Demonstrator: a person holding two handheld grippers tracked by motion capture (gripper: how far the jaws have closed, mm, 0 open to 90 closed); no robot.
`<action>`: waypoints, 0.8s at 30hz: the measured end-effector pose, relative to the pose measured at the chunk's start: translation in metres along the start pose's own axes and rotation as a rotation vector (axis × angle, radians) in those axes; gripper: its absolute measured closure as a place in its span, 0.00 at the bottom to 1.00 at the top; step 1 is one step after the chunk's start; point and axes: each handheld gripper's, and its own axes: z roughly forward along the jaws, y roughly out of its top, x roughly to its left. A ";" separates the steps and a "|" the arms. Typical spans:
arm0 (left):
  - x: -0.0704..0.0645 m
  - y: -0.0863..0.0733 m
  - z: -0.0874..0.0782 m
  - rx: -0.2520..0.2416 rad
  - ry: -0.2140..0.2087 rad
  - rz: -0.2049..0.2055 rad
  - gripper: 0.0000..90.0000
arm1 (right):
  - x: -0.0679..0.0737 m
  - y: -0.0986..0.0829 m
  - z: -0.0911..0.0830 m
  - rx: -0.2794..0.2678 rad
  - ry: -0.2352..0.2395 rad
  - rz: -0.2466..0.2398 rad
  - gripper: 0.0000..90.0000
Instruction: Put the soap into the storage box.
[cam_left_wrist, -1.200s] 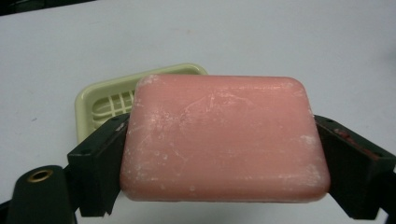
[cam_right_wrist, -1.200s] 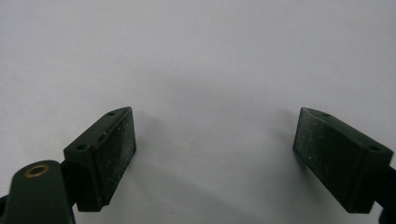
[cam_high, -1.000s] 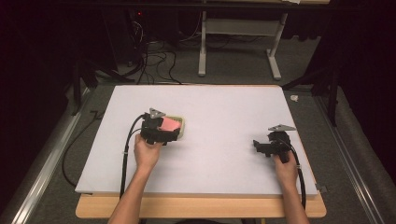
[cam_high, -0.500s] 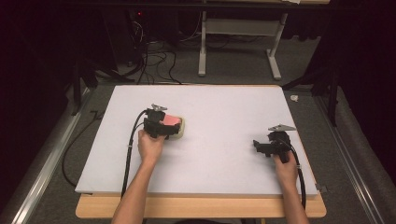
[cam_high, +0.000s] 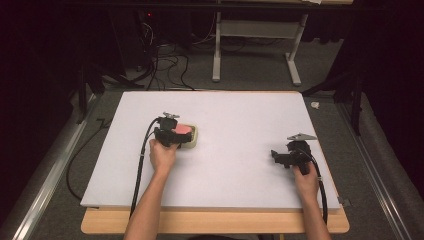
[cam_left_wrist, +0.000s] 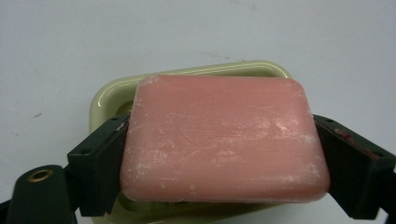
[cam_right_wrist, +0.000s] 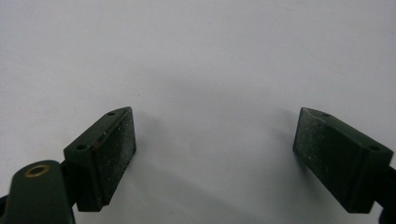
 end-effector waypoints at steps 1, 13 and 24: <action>0.000 0.000 0.000 0.000 -0.002 -0.001 0.15 | 0.000 0.000 0.000 0.000 0.000 0.000 0.15; 0.001 -0.001 0.007 -0.004 0.024 -0.008 0.15 | 0.000 0.000 0.000 0.000 0.000 0.000 0.15; 0.000 0.001 0.004 -0.031 0.039 -0.016 0.12 | 0.000 0.000 0.000 0.000 0.000 0.000 0.15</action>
